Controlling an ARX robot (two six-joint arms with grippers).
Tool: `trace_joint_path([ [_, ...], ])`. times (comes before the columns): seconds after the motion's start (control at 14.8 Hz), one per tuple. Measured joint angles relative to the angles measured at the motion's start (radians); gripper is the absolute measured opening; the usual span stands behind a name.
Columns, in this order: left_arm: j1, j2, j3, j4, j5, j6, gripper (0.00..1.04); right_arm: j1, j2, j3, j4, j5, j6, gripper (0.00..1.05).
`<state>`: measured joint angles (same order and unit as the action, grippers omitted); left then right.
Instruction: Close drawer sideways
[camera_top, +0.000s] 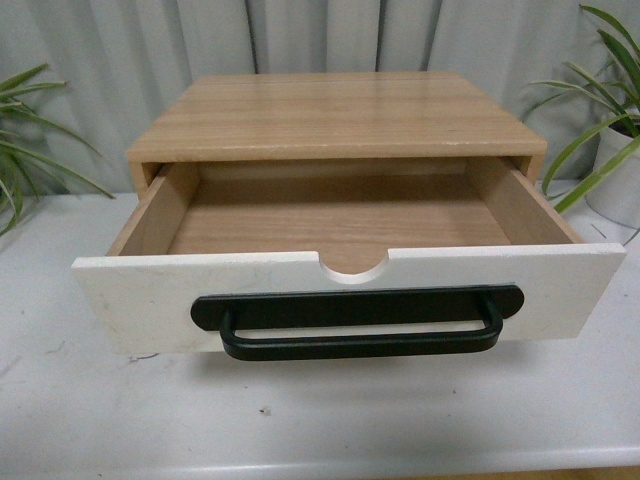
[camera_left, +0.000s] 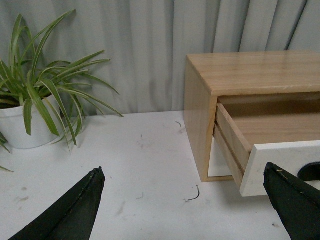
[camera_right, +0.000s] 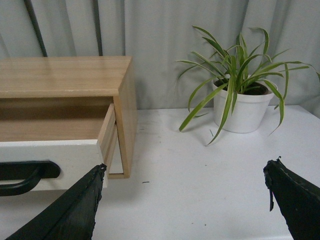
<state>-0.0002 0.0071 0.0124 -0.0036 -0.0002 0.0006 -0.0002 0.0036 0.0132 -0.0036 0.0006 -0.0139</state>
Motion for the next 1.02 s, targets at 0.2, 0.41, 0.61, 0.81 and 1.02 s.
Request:
trace_joint_path([
  [0.2,0.000,0.000,0.000,0.000,0.000,0.000,0.98,0.000,0.000,0.000,0.000,0.000,0.000,0.98],
  [0.41,0.000,0.000,0.000,0.000,0.000,0.000,0.98,0.000,0.000,0.000,0.000,0.000,0.000,0.98],
  [0.61,-0.009,0.007,0.007,-0.036,-0.023,-0.015,0.98,0.000,0.001,0.000,-0.004,-0.001,0.001,0.98],
  [0.81,-0.025,0.227,0.162,-0.259,-0.257,-0.283,0.98,-0.068,0.257,0.083,-0.013,-0.089,0.286,0.98],
  [1.02,0.029,0.433,0.278,-0.033,-0.151,-0.238,0.98,-0.071,0.539,0.208,0.258,-0.105,0.274,0.98],
])
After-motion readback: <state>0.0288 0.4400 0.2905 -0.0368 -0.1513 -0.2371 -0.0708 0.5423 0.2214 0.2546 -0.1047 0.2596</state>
